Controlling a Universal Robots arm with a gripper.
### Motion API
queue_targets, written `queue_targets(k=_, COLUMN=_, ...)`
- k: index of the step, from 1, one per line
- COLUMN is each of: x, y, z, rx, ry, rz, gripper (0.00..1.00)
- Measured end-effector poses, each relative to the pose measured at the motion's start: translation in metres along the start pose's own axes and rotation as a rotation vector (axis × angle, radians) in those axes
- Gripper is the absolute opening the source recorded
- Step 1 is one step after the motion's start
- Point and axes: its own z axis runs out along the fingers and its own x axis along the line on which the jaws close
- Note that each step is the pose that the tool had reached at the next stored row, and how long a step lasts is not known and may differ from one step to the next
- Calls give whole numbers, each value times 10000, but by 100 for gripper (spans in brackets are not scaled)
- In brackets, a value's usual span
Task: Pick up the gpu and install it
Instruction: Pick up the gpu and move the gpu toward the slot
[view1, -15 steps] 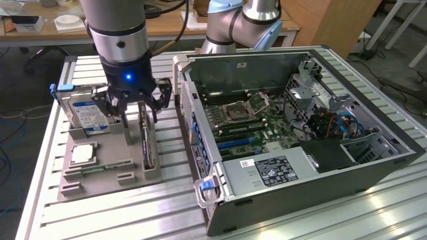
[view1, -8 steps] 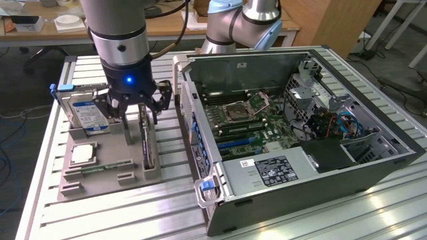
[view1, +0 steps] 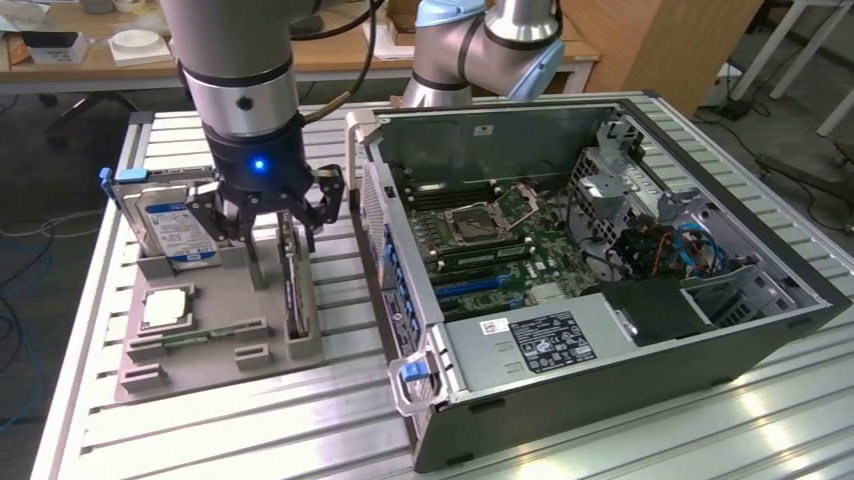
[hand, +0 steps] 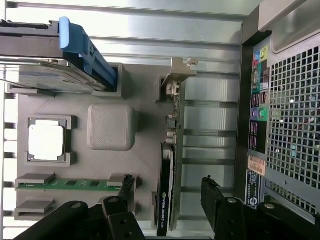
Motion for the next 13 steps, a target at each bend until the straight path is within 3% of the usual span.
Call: queue_targets(k=13, x=-24, y=-5, z=81, rx=0, ry=0, rz=1, gripper=65)
